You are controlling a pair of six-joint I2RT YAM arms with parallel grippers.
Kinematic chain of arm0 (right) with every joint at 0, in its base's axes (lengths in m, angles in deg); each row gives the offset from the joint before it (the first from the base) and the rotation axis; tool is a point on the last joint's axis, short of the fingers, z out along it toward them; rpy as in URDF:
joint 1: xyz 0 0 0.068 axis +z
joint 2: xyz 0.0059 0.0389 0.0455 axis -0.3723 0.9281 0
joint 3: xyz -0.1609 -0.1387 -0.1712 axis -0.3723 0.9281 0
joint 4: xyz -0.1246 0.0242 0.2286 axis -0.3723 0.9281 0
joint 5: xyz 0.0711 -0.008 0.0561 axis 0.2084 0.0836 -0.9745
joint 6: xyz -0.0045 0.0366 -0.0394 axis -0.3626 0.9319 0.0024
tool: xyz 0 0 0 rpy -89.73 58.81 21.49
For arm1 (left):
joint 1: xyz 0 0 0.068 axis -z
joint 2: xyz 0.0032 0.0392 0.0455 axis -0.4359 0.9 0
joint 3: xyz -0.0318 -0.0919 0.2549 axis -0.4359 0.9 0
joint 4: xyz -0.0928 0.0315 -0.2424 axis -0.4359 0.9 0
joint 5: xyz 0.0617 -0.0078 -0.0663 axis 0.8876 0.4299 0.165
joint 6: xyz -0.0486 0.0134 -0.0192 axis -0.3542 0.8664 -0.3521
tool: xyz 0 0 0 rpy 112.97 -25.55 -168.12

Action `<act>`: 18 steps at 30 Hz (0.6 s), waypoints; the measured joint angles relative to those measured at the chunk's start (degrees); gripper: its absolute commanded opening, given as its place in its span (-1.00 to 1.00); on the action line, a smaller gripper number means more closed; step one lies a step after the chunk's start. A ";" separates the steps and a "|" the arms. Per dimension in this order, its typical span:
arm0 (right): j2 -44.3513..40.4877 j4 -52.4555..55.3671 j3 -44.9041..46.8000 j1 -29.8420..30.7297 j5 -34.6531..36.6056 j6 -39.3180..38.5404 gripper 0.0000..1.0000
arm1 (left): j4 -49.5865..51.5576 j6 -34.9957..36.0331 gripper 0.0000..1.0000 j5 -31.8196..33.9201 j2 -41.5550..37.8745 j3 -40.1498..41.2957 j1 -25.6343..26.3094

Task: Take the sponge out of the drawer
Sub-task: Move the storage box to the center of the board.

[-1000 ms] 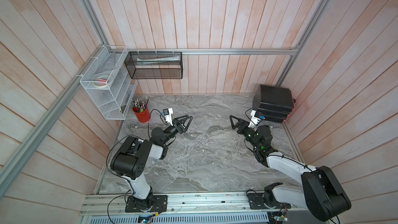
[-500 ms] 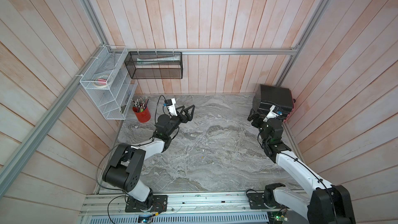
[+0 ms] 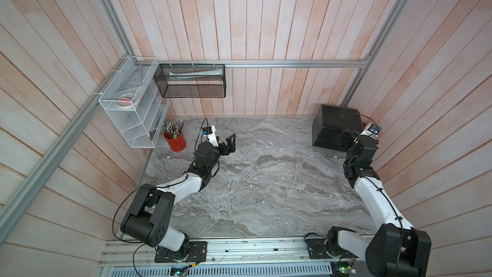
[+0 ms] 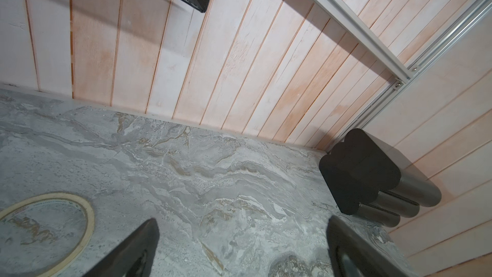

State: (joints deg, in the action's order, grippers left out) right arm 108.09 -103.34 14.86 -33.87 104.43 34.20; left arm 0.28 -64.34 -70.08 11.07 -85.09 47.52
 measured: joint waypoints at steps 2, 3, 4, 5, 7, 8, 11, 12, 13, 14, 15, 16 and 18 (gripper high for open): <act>2.14 -0.28 -1.88 -4.76 -4.11 0.00 0.97 | 0.07 0.02 1.00 0.02 -0.55 0.83 0.00; 3.08 -0.72 -2.32 -7.06 -6.47 0.13 0.97 | 0.09 0.02 1.00 0.07 -0.83 1.18 0.00; 3.98 -1.62 -2.43 -9.64 -9.38 0.44 0.97 | 0.04 0.02 1.00 0.17 -1.20 1.62 0.00; 4.66 -2.14 -2.43 -11.45 -11.65 0.74 0.96 | 0.04 0.02 1.00 0.28 -1.51 1.95 0.00; 6.49 -4.02 -2.43 -15.50 -17.53 2.01 0.96 | 0.02 0.02 1.00 0.48 -2.03 2.58 0.00; 7.41 -4.90 -2.51 -16.85 -19.96 2.64 0.95 | 0.02 0.02 1.00 0.63 -2.12 2.78 0.02; 11.34 -6.36 -4.63 -19.12 -26.73 4.07 0.89 | -0.04 0.04 1.00 1.05 -2.14 3.17 0.07; 12.96 -6.84 -5.95 -19.34 -28.85 4.55 0.88 | -0.35 0.04 1.00 1.09 -2.16 3.39 0.07; 14.56 -7.43 -7.28 -19.45 -31.12 4.98 0.87 | -0.39 0.04 1.00 1.14 -2.16 3.52 0.07; 15.87 -8.07 -8.39 -19.43 -32.94 5.31 0.86 | -0.42 0.07 1.00 1.29 -2.16 3.63 0.09; 17.20 -8.70 -9.49 -19.43 -34.80 5.66 0.86 | -0.44 0.09 1.00 1.31 -2.16 3.74 0.11; 18.40 -9.35 -10.51 -19.41 -36.44 6.21 0.86 | -0.46 0.17 1.00 1.31 -2.16 3.82 0.11; 20.76 -10.25 -12.57 -19.41 -38.95 6.99 0.84 | -0.85 0.20 1.00 1.36 -2.19 4.11 0.11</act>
State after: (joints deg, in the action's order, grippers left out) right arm 128.86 -113.59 2.29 -53.28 65.49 41.19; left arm -0.57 -64.14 -68.73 8.89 -80.99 47.62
